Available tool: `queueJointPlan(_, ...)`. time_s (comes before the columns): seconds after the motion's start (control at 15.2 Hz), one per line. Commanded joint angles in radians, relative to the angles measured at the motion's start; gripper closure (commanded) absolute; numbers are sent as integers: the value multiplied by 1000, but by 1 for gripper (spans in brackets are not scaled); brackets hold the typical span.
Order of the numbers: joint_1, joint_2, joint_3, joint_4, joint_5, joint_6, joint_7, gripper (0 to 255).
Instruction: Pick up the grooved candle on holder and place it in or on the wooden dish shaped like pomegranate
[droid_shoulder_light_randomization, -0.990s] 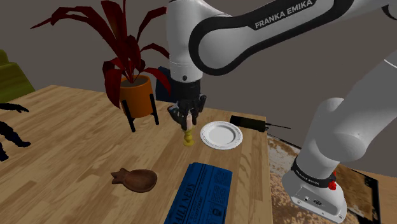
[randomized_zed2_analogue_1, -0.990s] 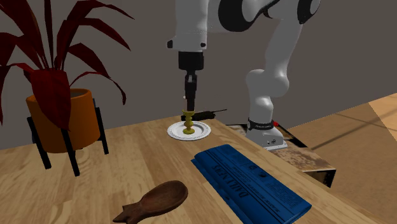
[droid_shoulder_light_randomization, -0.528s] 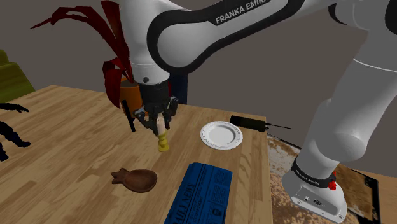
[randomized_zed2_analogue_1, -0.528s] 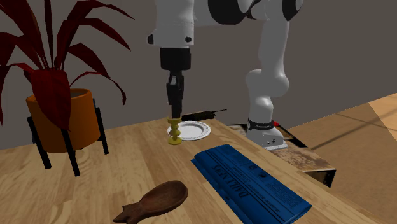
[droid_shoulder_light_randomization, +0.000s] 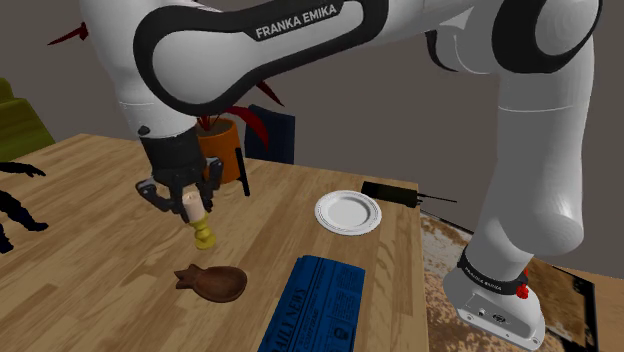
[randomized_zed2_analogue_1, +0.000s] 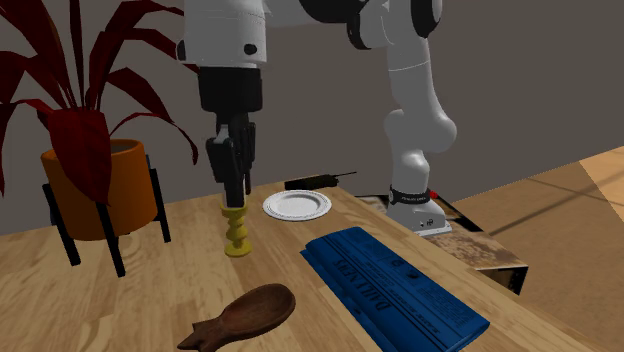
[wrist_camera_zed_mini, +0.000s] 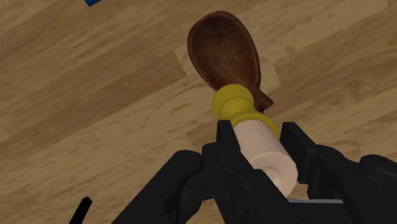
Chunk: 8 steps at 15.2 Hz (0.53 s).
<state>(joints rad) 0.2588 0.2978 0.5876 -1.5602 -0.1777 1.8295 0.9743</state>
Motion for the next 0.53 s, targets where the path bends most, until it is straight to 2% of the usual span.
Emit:
queueJointPlan(0.0, 45, 76, -1, 114, -41, -49, 34, 255)
queueJointPlan(0.46, 38, 82, -8, 27, -47, 42, 41, 255)
